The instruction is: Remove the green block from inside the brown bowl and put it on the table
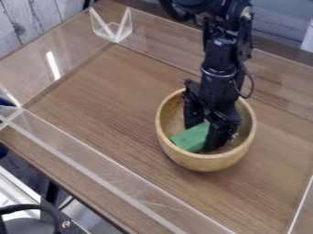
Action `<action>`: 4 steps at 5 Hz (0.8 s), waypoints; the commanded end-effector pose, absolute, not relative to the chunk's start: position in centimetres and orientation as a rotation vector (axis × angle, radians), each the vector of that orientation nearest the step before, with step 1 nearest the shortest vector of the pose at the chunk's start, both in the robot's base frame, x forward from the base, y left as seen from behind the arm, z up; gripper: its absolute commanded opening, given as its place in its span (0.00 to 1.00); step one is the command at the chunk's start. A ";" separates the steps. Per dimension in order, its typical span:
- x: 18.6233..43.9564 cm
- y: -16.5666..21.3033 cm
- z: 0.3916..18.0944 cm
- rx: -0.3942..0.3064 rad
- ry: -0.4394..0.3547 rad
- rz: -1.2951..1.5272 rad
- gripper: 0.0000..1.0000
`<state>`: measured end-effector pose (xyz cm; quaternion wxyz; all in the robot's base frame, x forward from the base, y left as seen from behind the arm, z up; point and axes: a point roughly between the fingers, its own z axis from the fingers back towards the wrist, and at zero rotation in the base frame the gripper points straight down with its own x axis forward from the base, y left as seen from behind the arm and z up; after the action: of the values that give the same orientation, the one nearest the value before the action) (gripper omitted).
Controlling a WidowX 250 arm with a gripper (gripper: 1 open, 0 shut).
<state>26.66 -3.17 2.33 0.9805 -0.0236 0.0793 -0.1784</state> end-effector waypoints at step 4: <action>26.4 -2.6 4.7 -0.064 0.120 -0.334 1.00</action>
<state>25.58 -2.78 2.91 0.9811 -0.0342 0.0941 -0.1658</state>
